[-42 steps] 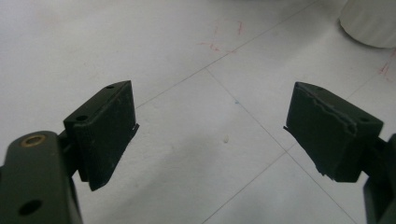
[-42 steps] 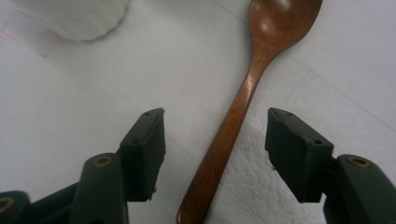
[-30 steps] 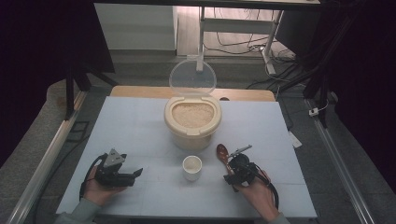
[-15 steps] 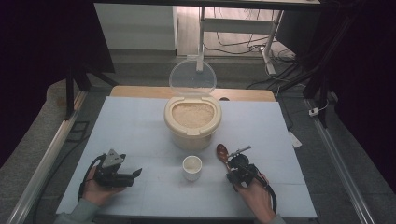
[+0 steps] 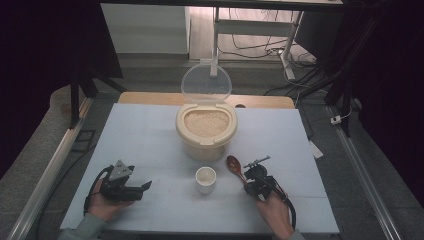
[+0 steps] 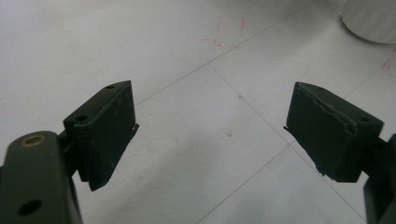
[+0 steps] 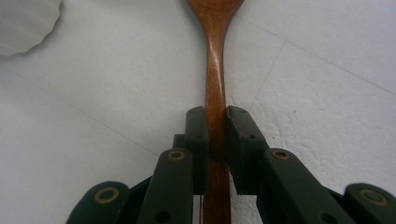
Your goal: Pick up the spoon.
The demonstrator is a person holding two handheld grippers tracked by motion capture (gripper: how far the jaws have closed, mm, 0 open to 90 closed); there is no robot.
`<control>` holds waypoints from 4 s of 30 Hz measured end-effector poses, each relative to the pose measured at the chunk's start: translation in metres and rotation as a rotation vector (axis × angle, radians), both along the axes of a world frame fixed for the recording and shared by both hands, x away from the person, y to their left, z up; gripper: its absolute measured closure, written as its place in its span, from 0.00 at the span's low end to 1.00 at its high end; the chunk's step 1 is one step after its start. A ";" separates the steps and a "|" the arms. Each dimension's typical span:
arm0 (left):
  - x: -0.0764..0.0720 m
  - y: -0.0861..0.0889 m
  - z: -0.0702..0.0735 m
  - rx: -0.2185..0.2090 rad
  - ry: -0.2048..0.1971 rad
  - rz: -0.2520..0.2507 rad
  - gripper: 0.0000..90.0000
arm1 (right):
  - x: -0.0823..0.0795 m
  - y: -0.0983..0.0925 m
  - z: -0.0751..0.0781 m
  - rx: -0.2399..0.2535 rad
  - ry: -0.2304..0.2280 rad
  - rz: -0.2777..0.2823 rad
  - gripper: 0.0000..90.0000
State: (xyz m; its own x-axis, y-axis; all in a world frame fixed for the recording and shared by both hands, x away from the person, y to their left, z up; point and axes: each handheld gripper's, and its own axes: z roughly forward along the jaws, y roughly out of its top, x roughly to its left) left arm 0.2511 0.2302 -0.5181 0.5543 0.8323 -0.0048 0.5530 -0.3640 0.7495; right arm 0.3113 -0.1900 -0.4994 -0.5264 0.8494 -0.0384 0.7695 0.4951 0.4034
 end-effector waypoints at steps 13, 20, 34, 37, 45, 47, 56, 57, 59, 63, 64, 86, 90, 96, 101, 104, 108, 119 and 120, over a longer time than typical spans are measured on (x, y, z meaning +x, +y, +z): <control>0.000 0.000 0.000 0.002 -0.005 0.006 0.18 | 0.004 -0.026 0.014 0.153 0.005 0.032 0.88; 0.001 0.000 -0.001 0.005 0.000 0.005 0.18 | 0.003 -0.037 0.024 0.174 -0.024 0.080 0.88; 0.002 -0.002 -0.001 0.010 0.000 0.007 0.18 | -0.007 -0.053 0.045 0.231 -0.067 0.178 0.88; 0.002 -0.002 -0.001 0.011 0.000 0.007 0.18 | -0.008 -0.055 0.049 0.240 -0.077 0.200 0.88; 0.003 -0.002 -0.001 0.012 -0.002 0.007 0.18 | -0.012 -0.050 0.054 0.243 -0.093 0.289 0.88; 0.003 -0.002 -0.001 0.013 -0.001 0.007 0.18 | -0.014 -0.048 0.055 0.240 -0.095 0.306 0.88; 0.003 -0.003 0.000 0.012 -0.002 0.005 0.18 | -0.017 -0.041 0.057 0.244 -0.102 0.363 0.88; 0.003 -0.003 0.000 0.011 -0.002 0.005 0.18 | -0.017 -0.040 0.057 0.244 -0.105 0.373 0.88; 0.003 -0.004 0.001 0.010 -0.005 0.001 0.18 | -0.017 -0.037 0.058 0.243 -0.103 0.395 0.88; 0.003 -0.005 0.004 0.011 -0.013 -0.009 0.18 | -0.017 -0.030 0.060 0.241 -0.104 0.442 0.88; 0.003 -0.006 0.004 0.011 -0.017 -0.013 0.18 | -0.016 -0.028 0.060 0.239 -0.105 0.451 0.88; -0.008 -0.043 0.051 0.030 -0.112 -0.241 0.23 | -0.005 0.016 0.062 0.213 -0.072 0.639 0.88; -0.006 -0.049 0.054 0.036 -0.100 -0.269 0.23 | -0.004 0.023 0.062 0.210 -0.071 0.664 0.88; -0.004 -0.065 0.064 0.046 -0.112 -0.328 0.23 | -0.004 0.031 0.062 0.202 -0.067 0.686 0.88; 0.001 -0.081 0.075 0.051 -0.114 -0.377 0.24 | -0.003 0.038 0.064 0.202 -0.071 0.707 0.88; 0.004 -0.092 0.079 0.062 -0.112 -0.404 0.25 | -0.004 0.042 0.065 0.197 -0.072 0.721 0.88; 0.009 -0.106 0.084 0.083 -0.105 -0.442 0.27 | -0.004 0.048 0.065 0.189 -0.067 0.737 0.88; 0.019 -0.144 0.087 0.174 -0.050 -0.591 0.38 | -0.006 0.060 0.068 0.177 -0.071 0.792 0.88; 0.020 -0.145 0.087 0.181 -0.041 -0.601 0.39 | -0.007 0.061 0.068 0.176 -0.069 0.795 0.88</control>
State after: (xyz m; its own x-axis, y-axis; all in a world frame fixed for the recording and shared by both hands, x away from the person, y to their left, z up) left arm 0.2712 0.0848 -0.4314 0.9224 0.3606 0.1386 0.1840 -0.7256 0.6631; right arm 0.3043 -0.1287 -0.4311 -0.9755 0.2199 0.0064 0.1857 0.8077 0.5596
